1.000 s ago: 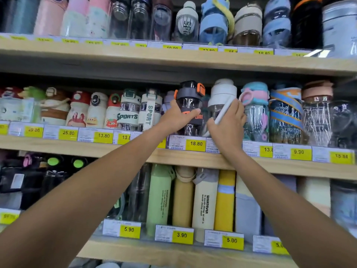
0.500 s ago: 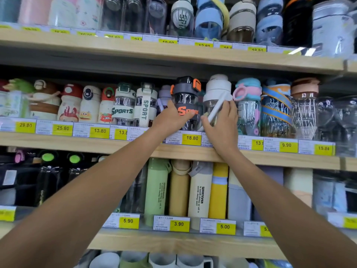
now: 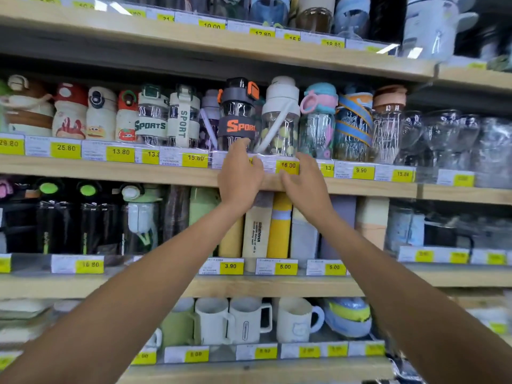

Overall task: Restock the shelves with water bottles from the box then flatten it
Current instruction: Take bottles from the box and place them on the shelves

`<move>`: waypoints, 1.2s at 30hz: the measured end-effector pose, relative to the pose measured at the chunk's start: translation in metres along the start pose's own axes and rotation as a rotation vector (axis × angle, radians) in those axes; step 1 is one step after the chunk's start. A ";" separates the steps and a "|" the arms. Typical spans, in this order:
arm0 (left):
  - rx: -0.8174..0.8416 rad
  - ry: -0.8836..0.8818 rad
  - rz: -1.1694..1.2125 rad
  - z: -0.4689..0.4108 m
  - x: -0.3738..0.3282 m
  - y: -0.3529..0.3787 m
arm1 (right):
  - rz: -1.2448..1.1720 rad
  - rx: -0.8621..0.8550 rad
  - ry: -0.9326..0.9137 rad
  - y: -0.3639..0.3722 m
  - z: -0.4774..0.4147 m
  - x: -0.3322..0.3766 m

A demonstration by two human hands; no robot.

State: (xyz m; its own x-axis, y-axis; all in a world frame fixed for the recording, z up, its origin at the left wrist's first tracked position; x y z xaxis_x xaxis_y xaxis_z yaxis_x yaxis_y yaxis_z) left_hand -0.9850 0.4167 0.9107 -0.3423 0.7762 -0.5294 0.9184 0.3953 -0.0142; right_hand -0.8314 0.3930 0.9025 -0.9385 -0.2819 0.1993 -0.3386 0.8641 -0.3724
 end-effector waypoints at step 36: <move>1.592 -0.586 0.238 0.691 -0.174 0.501 | 0.367 0.693 1.142 -0.369 0.560 -0.581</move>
State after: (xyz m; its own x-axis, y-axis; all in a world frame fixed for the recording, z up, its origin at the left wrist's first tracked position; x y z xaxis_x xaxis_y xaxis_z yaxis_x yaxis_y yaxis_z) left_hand -0.3280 0.1400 0.4097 -0.3995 0.3275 -0.8563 0.3351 -0.8172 -0.4689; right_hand -0.1988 0.0043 0.4169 -0.5192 0.6990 0.4918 -0.3665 0.3377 -0.8670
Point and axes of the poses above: each hand's wrist, its own z-axis away from the middle knuckle, its own y-axis out of the palm, x = y × z, the point moved 8 cm from there along -z, towards the middle knuckle, and after that the axes turned 12 degrees about z, right-handed, at the moved point
